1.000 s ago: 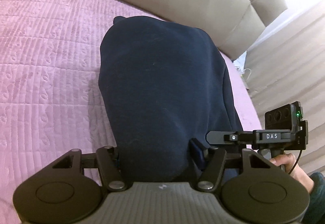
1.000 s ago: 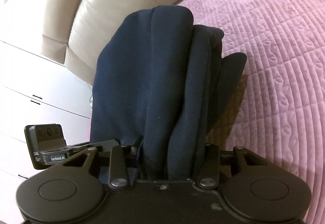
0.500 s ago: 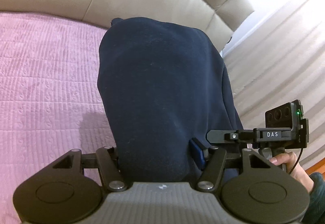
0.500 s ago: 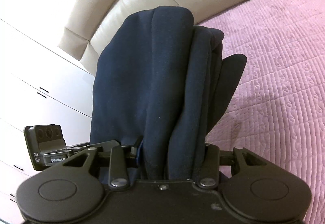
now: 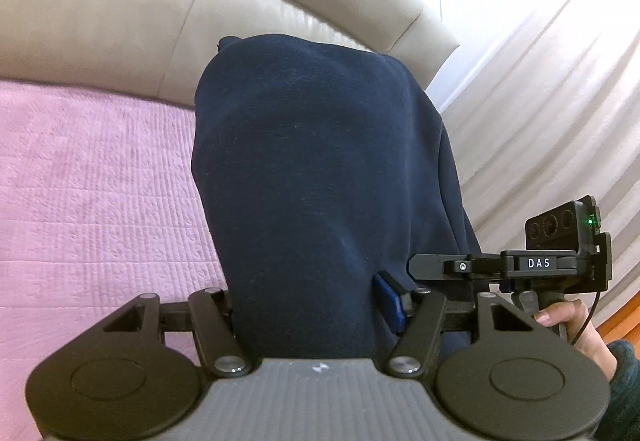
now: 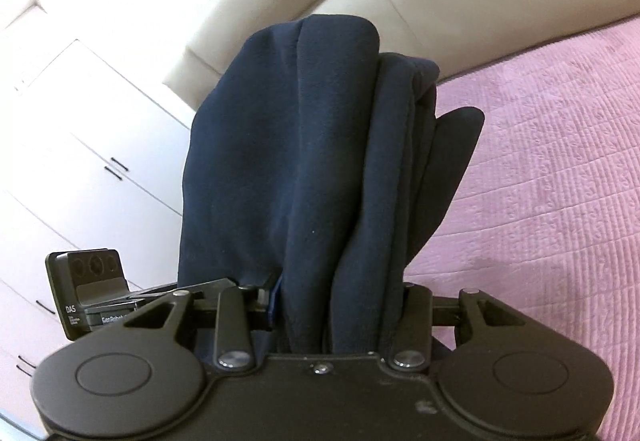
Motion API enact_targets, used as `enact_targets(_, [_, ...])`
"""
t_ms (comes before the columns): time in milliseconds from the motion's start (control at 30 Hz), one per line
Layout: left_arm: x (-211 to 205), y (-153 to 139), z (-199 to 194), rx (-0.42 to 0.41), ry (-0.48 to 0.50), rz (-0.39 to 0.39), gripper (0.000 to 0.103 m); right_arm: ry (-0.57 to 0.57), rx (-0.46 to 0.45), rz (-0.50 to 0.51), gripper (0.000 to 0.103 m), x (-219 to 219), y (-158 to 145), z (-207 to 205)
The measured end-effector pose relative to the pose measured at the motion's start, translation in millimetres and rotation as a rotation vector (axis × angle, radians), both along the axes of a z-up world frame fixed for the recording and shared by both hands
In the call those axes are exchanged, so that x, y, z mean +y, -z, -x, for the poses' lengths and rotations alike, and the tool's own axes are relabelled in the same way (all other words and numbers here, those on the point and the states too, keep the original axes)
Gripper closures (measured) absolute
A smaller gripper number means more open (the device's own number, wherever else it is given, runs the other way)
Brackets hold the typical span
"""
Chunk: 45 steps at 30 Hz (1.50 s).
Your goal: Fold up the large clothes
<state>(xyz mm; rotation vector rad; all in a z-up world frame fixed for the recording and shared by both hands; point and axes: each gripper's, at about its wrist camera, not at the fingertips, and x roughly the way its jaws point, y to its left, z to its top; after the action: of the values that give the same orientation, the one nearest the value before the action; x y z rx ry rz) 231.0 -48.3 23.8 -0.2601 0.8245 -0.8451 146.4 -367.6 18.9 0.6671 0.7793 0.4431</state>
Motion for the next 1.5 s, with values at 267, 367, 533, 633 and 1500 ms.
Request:
enact_targets(267, [35.6, -22.8, 54.2, -0.039, -0.02, -0.014, 0.038, -0.023, -0.046, -0.027, 0.05, 33.0, -3.6, 39.9])
enact_targets(367, [48.5, -26.6, 73.4, -0.05, -0.021, -0.026, 0.037, -0.039, -0.053, -0.033, 0.05, 43.9, -3.2, 48.5])
enact_targets(533, [66.6, -20.4, 88.1, -0.034, -0.027, -0.033, 0.037, -0.09, -0.061, -0.006, 0.051, 60.9, 7.9, 52.0])
enact_targets(633, [77.1, -5.4, 92.6, -0.005, -0.037, -0.041, 0.036, -0.119, -0.036, 0.013, 0.051, 73.3, 26.0, 50.1])
enact_targets(1500, [79.1, 203.2, 93.4, 0.323, 0.002, -0.241, 0.014, -0.097, 0.053, 0.367, 0.018, 72.9, 152.6, 80.4])
